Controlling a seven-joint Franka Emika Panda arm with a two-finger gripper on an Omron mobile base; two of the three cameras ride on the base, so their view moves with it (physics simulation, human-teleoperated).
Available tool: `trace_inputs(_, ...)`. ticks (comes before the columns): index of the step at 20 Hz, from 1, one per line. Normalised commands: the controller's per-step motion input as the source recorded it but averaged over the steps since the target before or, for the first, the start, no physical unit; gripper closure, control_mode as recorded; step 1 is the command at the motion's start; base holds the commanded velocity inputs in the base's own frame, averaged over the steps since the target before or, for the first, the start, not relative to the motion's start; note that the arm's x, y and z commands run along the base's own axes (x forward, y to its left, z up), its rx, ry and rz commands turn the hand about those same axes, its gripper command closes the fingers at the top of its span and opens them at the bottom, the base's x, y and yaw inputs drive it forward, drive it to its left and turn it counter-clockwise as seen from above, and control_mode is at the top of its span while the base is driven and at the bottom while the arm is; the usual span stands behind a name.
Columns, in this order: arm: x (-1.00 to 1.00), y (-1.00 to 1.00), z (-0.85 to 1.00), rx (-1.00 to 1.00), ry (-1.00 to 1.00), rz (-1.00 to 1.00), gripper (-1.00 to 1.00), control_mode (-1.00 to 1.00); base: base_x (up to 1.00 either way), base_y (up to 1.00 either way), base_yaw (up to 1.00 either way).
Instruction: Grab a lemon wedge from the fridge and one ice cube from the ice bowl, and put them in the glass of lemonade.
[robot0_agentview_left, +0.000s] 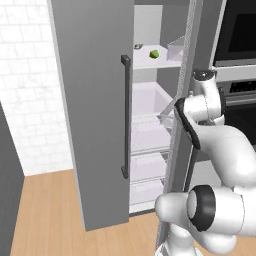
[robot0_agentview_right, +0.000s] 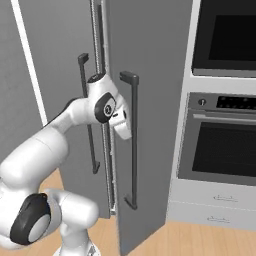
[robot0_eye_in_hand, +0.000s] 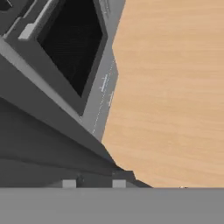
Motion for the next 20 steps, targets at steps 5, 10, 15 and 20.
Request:
trace_inputs(5,-0.71,-1.0,0.0,0.14,0.0,-0.33,1.0,-1.0,0.0,0.0,0.0)
trace_inputs(10,-0.53,-0.81,0.04,0.1,0.0,-0.27,1.0,-1.0,0.0,0.0,0.0)
trace_inputs(15,-0.97,-0.02,0.75,0.02,-0.08,0.0,1.0,-1.0,0.0,0.0,0.0)
trace_inputs(20,-0.99,0.16,0.98,-0.01,-0.07,0.11,1.0,-1.0,0.0,0.0,0.0)
